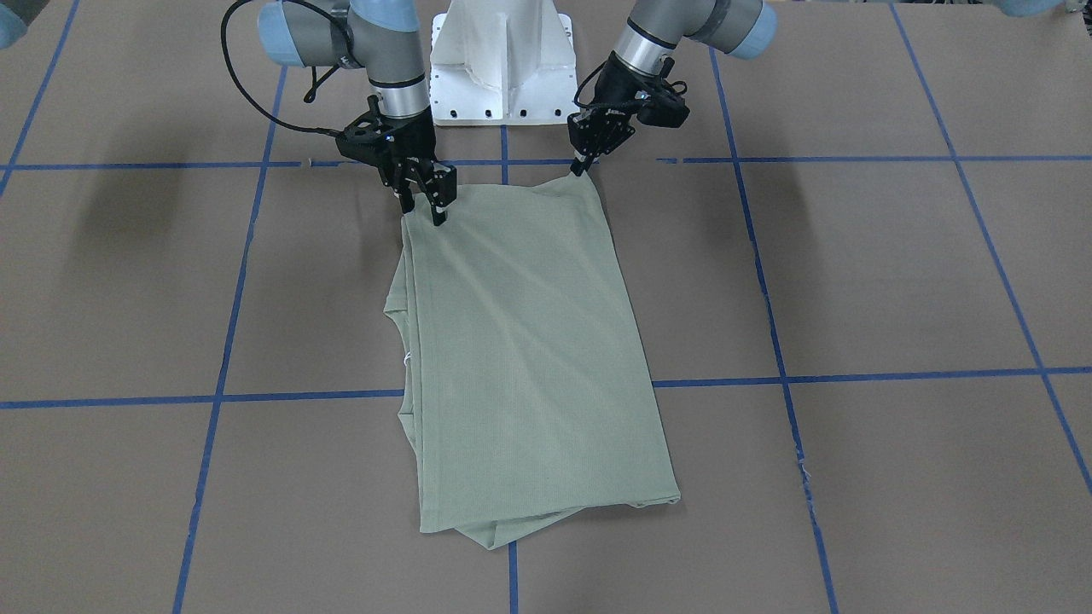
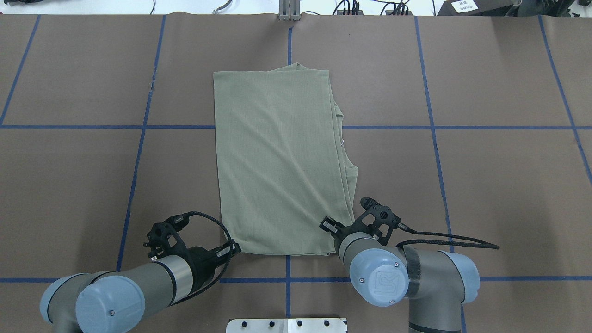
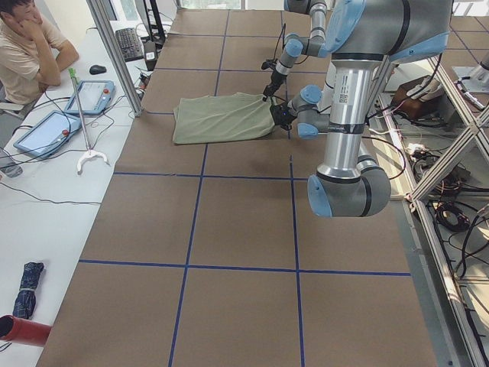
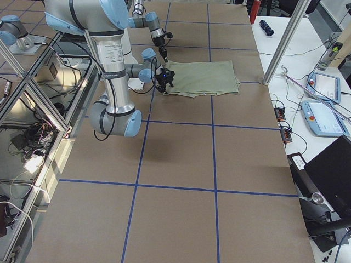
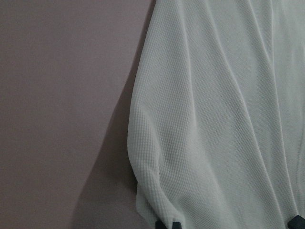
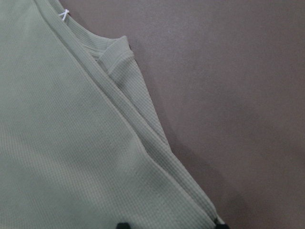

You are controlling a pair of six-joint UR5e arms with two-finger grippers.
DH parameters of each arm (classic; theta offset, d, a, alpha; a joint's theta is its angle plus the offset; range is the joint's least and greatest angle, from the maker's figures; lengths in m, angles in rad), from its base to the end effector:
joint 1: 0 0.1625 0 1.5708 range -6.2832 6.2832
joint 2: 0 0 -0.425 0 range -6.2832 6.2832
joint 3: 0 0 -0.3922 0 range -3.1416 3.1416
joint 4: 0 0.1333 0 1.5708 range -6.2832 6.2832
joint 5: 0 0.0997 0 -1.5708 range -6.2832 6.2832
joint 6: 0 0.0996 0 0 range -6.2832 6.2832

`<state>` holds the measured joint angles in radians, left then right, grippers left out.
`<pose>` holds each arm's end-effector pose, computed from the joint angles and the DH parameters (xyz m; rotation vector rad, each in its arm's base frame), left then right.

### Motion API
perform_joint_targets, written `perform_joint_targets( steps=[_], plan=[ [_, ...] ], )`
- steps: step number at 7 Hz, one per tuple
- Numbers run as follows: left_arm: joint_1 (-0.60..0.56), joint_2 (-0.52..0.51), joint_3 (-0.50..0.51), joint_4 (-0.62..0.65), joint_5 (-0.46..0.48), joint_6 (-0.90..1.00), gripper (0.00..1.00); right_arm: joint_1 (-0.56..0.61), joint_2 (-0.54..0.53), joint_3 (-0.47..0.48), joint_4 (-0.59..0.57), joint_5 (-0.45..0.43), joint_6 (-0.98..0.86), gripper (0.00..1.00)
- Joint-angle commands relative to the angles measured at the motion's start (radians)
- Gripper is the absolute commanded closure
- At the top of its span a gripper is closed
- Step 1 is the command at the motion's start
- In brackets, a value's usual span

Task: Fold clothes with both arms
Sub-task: 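Lower both grippers onto the near corners and grasp the shirt edge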

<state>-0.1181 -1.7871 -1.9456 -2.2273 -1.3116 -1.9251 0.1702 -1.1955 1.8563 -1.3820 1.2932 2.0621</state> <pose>0.5173 -0.2213 0.2951 0.0781 1.2769 -0.5688 -0.5673 -0.2604 0.3056 0.1253 -0.8960 0.7348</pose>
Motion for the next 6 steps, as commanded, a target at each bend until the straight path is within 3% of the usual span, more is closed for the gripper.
perform_joint_targets(
  steps=[1,4,6],
  plan=[
    [0.0,0.0,0.001,0.0,0.0,0.0,1.0,0.012,0.02,0.0,0.0,-0.002,0.003,1.0],
    [0.0,0.003,-0.022,0.005,-0.006,0.002,1.0,0.018,0.022,0.036,-0.003,-0.002,0.021,1.0],
    [0.0,0.008,-0.149,0.128,-0.055,0.002,1.0,0.018,0.013,0.183,-0.157,0.001,0.021,1.0]
  ],
)
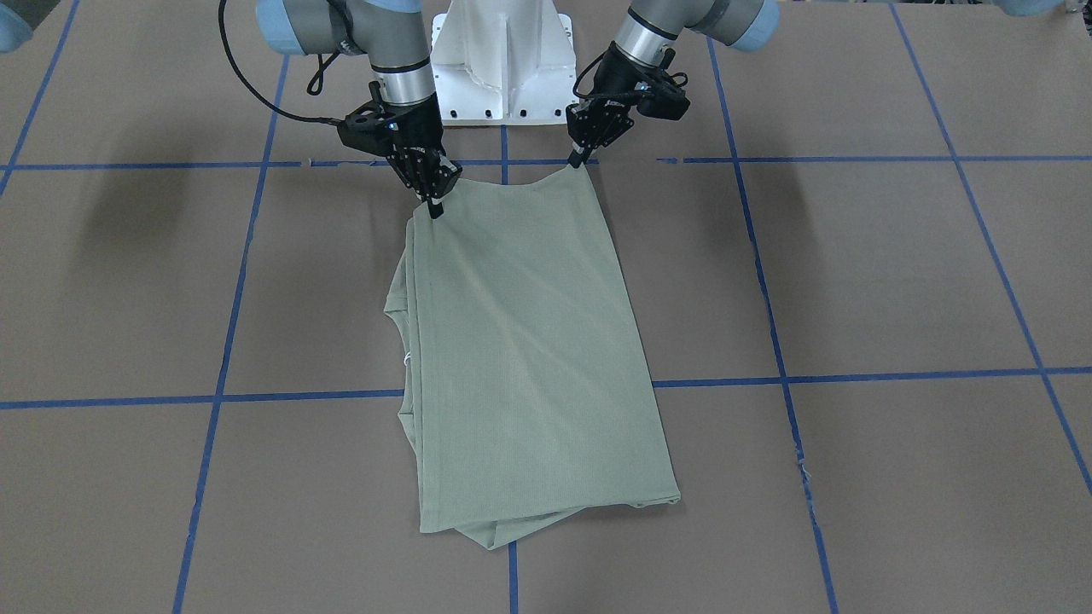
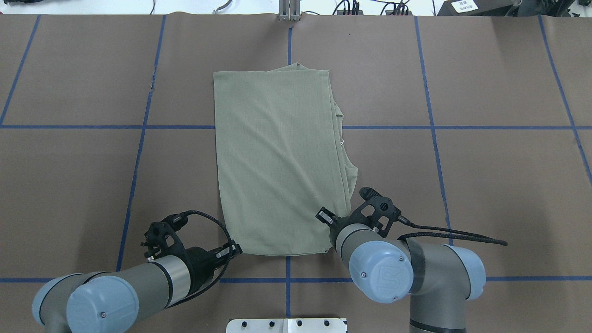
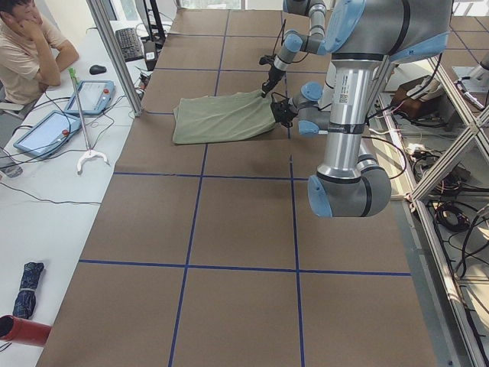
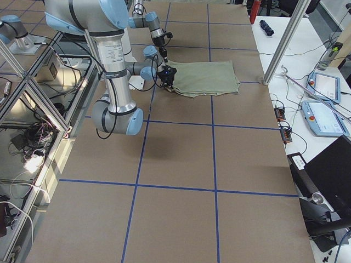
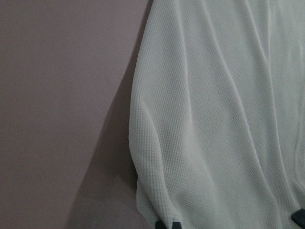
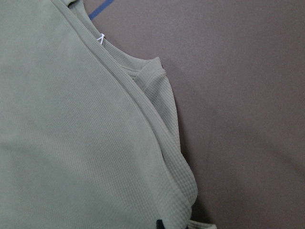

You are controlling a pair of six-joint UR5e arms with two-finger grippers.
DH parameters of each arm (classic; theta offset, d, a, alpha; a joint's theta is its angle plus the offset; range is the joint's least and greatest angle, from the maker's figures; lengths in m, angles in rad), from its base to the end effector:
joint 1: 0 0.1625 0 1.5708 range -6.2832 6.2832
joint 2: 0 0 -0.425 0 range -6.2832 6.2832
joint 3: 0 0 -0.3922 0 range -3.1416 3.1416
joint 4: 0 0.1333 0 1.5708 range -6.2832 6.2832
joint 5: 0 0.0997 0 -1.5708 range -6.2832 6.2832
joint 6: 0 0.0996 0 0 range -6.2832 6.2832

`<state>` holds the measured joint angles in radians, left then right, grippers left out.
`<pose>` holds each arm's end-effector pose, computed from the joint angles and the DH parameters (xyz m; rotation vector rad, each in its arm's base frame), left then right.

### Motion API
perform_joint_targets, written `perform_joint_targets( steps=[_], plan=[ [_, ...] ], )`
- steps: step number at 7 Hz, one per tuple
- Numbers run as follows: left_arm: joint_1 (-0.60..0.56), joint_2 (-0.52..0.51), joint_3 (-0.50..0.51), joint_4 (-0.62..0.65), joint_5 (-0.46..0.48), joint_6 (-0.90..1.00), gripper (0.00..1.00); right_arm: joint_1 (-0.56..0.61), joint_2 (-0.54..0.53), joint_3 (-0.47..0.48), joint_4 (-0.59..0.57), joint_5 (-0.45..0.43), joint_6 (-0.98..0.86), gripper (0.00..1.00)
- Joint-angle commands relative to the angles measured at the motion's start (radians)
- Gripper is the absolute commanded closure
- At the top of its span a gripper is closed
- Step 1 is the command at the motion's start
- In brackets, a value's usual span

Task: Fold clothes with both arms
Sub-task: 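Lift the near edge with both grippers and fold it toward the far edge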

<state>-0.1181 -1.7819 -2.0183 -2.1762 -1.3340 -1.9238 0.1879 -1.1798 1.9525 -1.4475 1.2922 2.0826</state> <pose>0.4995 -0.2170 0.2722 0.0563 1.2913 -0.5542 -0.5396 -0.2662 0.2636 0.1158 -0.9452 0.7724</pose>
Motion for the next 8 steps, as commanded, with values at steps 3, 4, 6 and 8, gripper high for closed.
perform_joint_targets(
  steps=[3,4,6,8],
  plan=[
    [-0.003,-0.002,-0.323,0.284,-0.111,0.13,1.0,-0.01,0.005,0.335,-0.332,0.048,0.025,1.0],
    [-0.011,-0.01,-0.394,0.385,-0.169,0.144,1.0,-0.013,0.009,0.4,-0.402,0.062,0.025,1.0],
    [-0.084,-0.098,-0.291,0.401,-0.168,0.225,1.0,0.017,0.083,0.285,-0.398,0.062,-0.008,1.0],
    [-0.234,-0.215,-0.054,0.392,-0.174,0.346,1.0,0.115,0.141,0.119,-0.311,0.064,-0.077,1.0]
  ],
)
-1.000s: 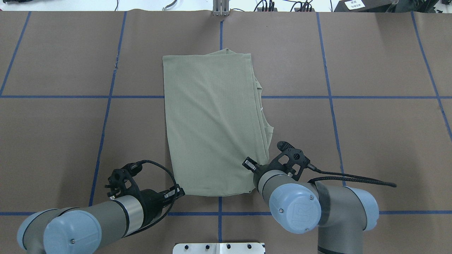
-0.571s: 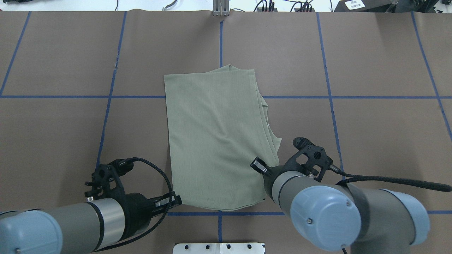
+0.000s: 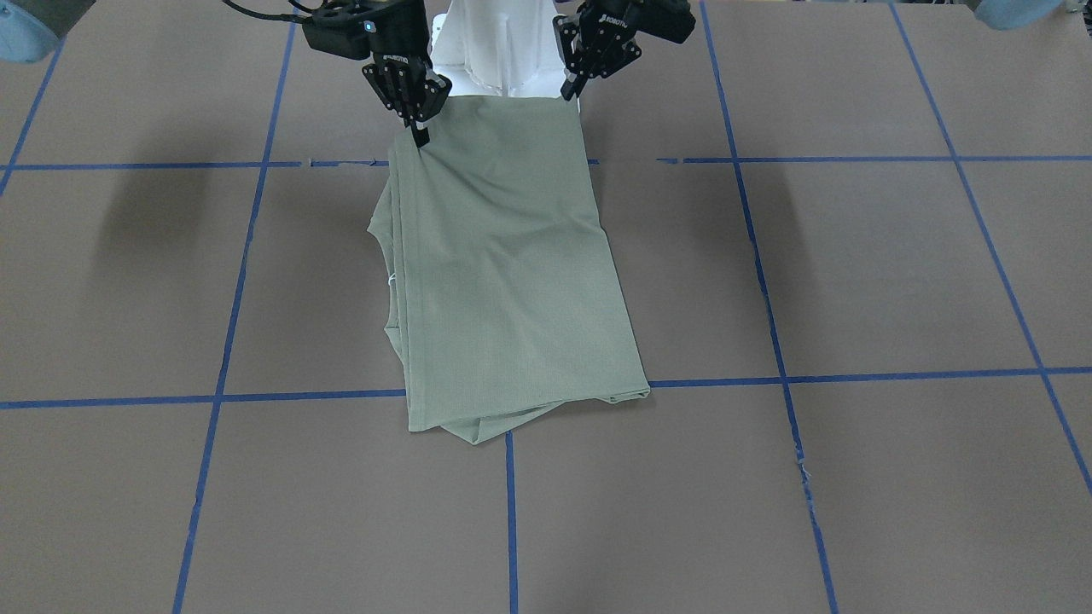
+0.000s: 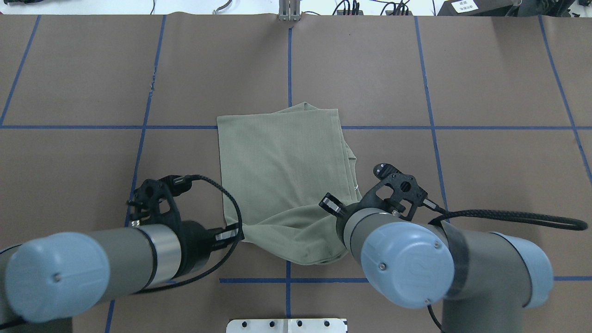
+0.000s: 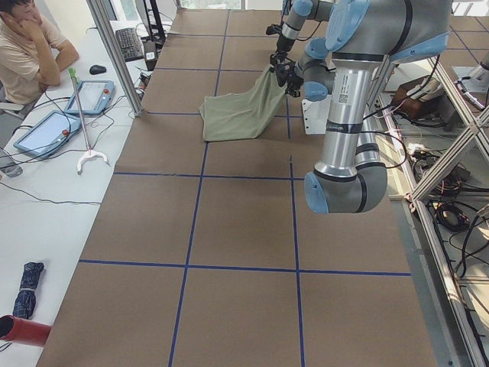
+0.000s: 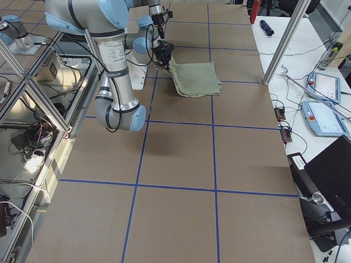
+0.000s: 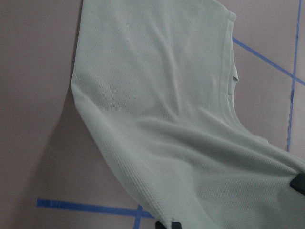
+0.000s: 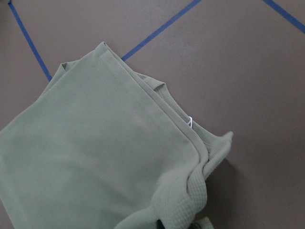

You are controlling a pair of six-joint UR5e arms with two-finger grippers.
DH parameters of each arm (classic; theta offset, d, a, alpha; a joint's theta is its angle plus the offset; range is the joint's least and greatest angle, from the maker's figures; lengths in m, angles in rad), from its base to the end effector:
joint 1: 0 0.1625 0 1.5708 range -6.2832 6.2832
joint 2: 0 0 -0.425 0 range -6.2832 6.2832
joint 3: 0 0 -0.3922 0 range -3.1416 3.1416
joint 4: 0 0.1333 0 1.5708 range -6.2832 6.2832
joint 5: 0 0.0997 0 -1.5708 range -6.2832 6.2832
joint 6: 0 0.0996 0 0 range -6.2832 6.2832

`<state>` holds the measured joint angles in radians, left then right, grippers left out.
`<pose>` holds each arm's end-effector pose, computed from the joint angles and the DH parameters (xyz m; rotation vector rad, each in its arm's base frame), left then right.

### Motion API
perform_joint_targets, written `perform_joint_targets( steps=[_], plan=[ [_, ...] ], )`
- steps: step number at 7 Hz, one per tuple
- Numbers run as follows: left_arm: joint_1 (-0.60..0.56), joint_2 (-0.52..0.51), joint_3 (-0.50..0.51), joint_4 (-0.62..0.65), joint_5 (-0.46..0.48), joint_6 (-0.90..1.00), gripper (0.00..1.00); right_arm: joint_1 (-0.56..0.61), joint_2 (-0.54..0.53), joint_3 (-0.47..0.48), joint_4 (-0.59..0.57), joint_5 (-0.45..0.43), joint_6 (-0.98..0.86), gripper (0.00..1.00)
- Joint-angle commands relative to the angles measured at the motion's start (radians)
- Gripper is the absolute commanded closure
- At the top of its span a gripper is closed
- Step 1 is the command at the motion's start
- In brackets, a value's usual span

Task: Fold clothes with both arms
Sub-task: 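Lift the near edge with both grippers and fold it toward the far edge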

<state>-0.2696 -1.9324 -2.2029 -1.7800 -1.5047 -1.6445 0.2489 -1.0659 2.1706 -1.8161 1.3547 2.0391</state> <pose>0.4379 -0.2661 0.1740 0.1762 1.1977 -0.3403 -0.4665 -0.2781 0.1721 0.1105 -0.8960 0.7621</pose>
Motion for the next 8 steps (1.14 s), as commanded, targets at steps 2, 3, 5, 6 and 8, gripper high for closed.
perform_joint_targets(
  steps=[2,3,5,6,8],
  plan=[
    [-0.17,-0.076,0.233,-0.027,-0.003,0.15,1.0,0.143,0.061,-0.274,0.191,0.05,-0.091,1.0],
    [-0.198,-0.092,0.315,-0.063,-0.002,0.164,1.0,0.173,0.126,-0.39,0.198,0.061,-0.1,1.0],
    [-0.239,-0.129,0.446,-0.145,0.0,0.199,1.0,0.222,0.181,-0.582,0.349,0.083,-0.126,1.0],
    [-0.287,-0.141,0.463,-0.151,-0.002,0.244,1.0,0.254,0.213,-0.628,0.366,0.102,-0.146,1.0],
    [-0.338,-0.192,0.537,-0.153,-0.003,0.293,1.0,0.296,0.254,-0.685,0.37,0.142,-0.166,1.0]
  ],
)
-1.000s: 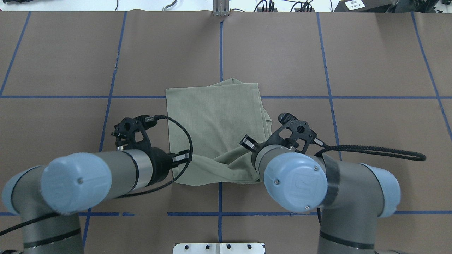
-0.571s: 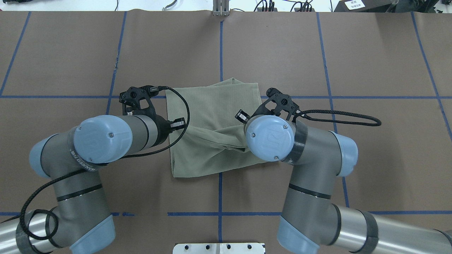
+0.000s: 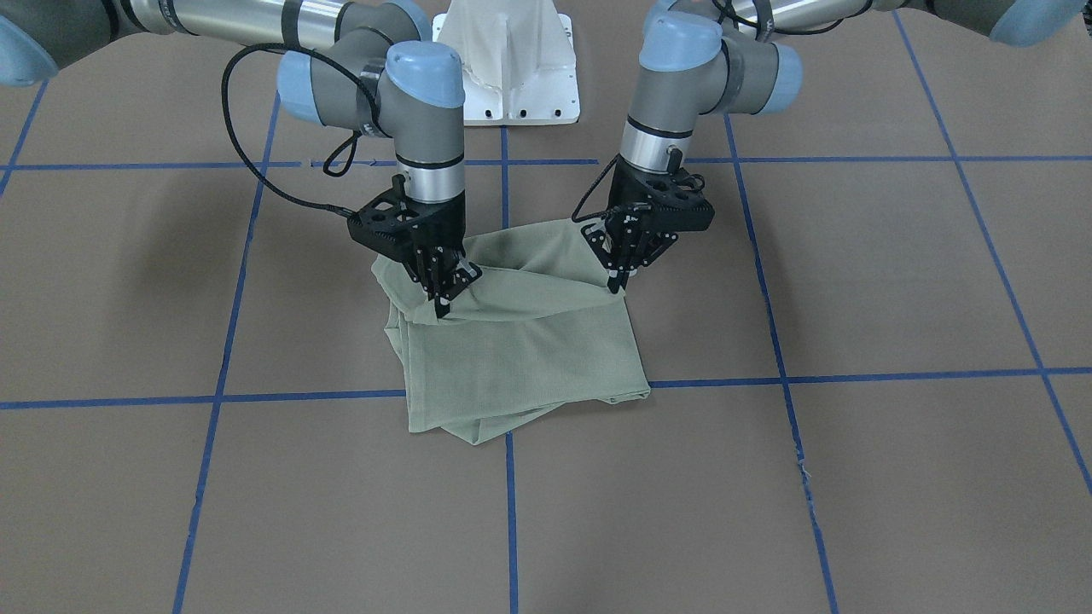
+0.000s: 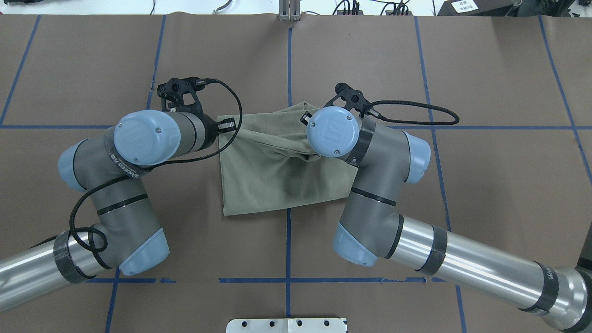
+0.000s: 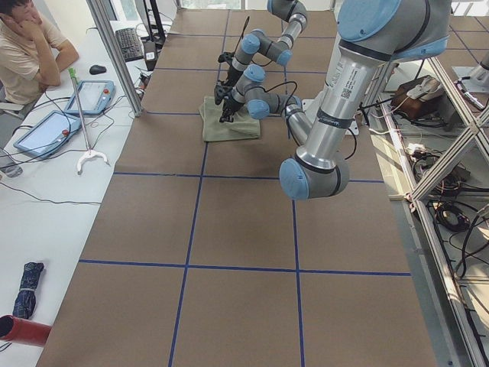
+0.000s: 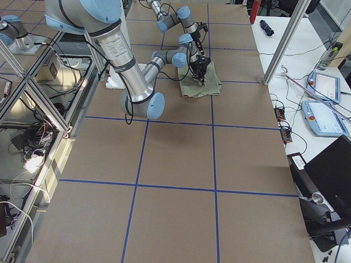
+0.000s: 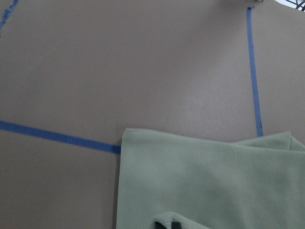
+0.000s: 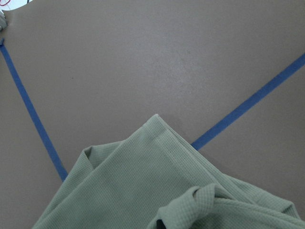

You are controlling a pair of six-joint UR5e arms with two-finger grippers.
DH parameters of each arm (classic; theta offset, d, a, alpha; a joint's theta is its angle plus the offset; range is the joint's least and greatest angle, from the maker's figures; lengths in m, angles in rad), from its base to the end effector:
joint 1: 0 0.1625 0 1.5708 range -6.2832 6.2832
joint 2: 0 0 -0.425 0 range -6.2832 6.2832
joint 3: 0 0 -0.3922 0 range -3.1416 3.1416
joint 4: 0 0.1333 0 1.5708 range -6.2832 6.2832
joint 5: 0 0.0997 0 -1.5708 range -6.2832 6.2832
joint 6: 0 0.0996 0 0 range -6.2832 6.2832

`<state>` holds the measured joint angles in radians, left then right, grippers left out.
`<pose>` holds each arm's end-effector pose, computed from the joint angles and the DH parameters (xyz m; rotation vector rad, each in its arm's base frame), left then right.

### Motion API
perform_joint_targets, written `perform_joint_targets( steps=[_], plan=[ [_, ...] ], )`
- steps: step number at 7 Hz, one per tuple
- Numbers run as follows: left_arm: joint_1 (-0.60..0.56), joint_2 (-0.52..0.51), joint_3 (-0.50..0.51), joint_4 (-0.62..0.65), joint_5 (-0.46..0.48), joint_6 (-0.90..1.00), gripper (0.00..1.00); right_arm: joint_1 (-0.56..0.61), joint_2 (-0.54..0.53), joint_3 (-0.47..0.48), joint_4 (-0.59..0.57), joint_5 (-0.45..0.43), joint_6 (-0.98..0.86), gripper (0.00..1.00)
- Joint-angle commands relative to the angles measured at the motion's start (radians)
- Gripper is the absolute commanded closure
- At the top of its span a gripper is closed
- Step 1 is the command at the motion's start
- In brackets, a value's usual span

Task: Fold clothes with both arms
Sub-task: 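Lift the near edge with both grippers and fold it toward the far edge, then lay the folded edge down and open both grippers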

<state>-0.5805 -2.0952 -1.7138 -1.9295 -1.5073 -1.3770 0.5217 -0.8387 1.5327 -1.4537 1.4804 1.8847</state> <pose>0.4732 -0.4774 0.2539 0.4439 0.9344 -0.3844 -0.5586 -0.4852 0.2238 0.1742 -0.8220 0.8243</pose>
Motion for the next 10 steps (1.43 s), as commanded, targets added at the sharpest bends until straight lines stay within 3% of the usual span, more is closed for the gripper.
perform_joint_targets(
  steps=[1,3,4,5,6,7,8,9,10],
  plan=[
    [-0.027,-0.043,0.095,-0.032,-0.001,0.026,1.0,0.027,0.055,-0.116,0.033,0.018,-0.013,1.0],
    [-0.027,-0.046,0.172,-0.097,0.001,0.05,1.0,0.029,0.075,-0.205,0.098,0.018,-0.041,1.0],
    [-0.027,-0.046,0.18,-0.098,0.001,0.056,1.0,0.035,0.082,-0.215,0.099,0.018,-0.085,0.76],
    [-0.03,-0.046,0.181,-0.098,0.001,0.09,1.0,0.044,0.082,-0.223,0.099,0.02,-0.102,0.69],
    [-0.03,-0.045,0.18,-0.098,-0.001,0.148,0.01,0.052,0.082,-0.223,0.098,0.024,-0.193,0.01],
    [-0.033,-0.046,0.171,-0.121,-0.011,0.23,0.0,0.075,0.093,-0.223,0.098,0.053,-0.243,0.0],
    [-0.065,-0.045,0.152,-0.124,-0.113,0.283,0.0,0.104,0.11,-0.215,0.079,0.175,-0.292,0.0],
    [-0.115,-0.034,0.119,-0.125,-0.211,0.38,0.0,0.104,0.119,-0.204,0.067,0.187,-0.294,0.0],
    [-0.12,-0.031,0.117,-0.125,-0.214,0.392,0.0,0.101,0.139,-0.194,0.04,0.189,-0.294,0.0]
  ],
)
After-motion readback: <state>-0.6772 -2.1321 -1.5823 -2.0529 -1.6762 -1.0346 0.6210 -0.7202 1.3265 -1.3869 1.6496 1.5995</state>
